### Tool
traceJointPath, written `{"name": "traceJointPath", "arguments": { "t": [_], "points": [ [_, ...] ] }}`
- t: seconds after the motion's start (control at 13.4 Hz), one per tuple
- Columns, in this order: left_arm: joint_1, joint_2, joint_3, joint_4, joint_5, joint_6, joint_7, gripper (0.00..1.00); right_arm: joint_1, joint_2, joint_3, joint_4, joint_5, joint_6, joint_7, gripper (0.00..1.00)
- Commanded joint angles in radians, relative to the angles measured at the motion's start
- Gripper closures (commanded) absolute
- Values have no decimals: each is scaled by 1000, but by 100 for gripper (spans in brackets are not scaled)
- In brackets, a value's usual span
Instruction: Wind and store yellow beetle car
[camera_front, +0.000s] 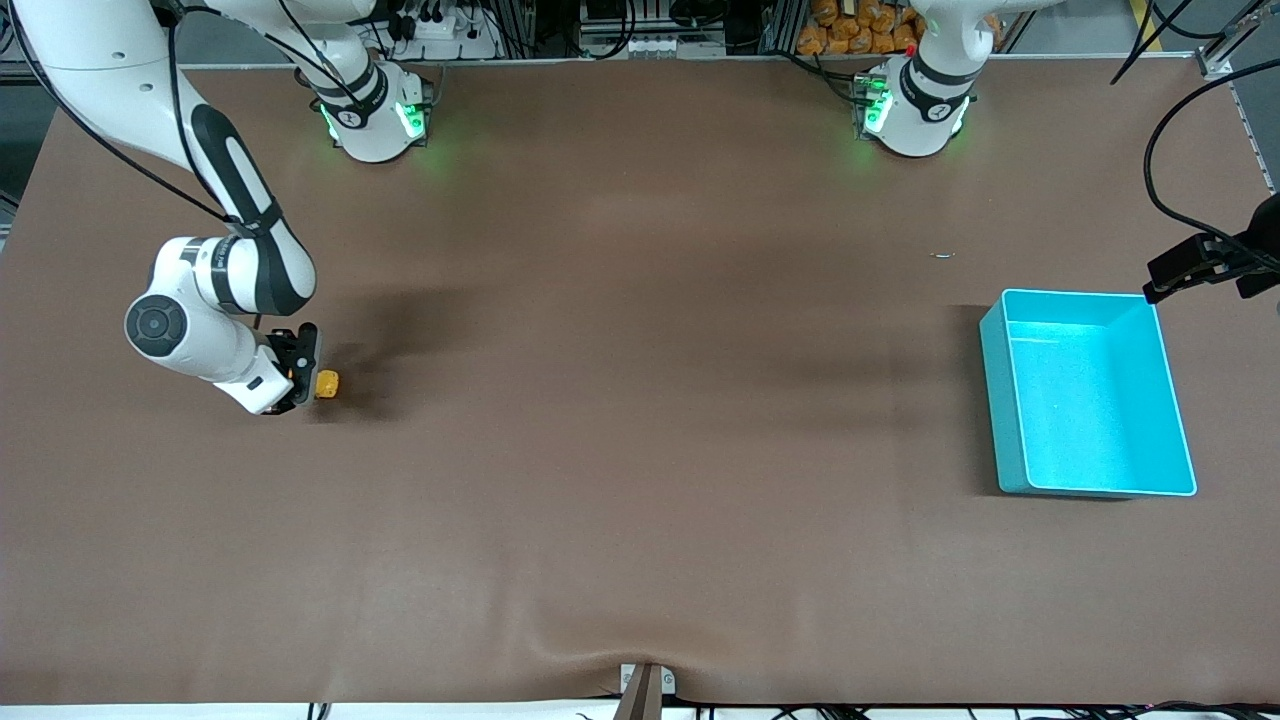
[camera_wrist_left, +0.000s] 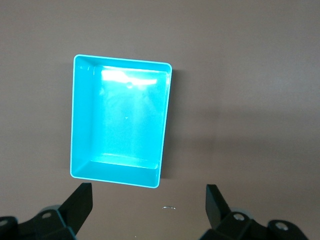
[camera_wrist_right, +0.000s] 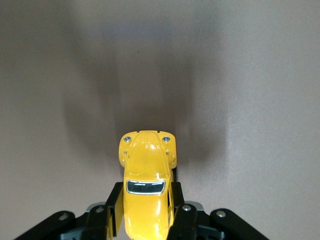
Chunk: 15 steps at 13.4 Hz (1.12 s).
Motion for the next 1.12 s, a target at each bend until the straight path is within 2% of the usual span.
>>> {"name": "traceJointPath", "arguments": {
  "t": [0.0, 0.22, 0.3, 0.37, 0.45, 0.52, 0.75, 1.04],
  "points": [
    [3, -3, -2, 6, -13, 0, 5, 0, -40, 85, 7, 9, -15, 73, -32, 63],
    [5, -5, -1, 6, -13, 0, 5, 0, -46, 85, 7, 9, -15, 73, -33, 59],
    [5, -6, -1, 6, -13, 0, 7, 0, -45, 84, 7, 9, -15, 67, -33, 52],
    [5, -8, -1, 6, -13, 0, 7, 0, -43, 79, 9, 11, -15, 61, -30, 29],
    [5, -8, -1, 6, -13, 0, 9, 0, -42, 68, 9, 14, -15, 50, -30, 17],
    [5, -8, 1, 7, -13, 0, 10, 0, -46, 50, 9, 18, -12, 35, -33, 0],
    [5, -8, 2, 6, -13, -2, 13, 0, -53, -11, 12, 21, 1, -29, -32, 0],
    [5, -6, 2, 6, -13, 0, 13, 0, -85, -14, 15, 21, 4, -31, -32, 0]
  ]
}}
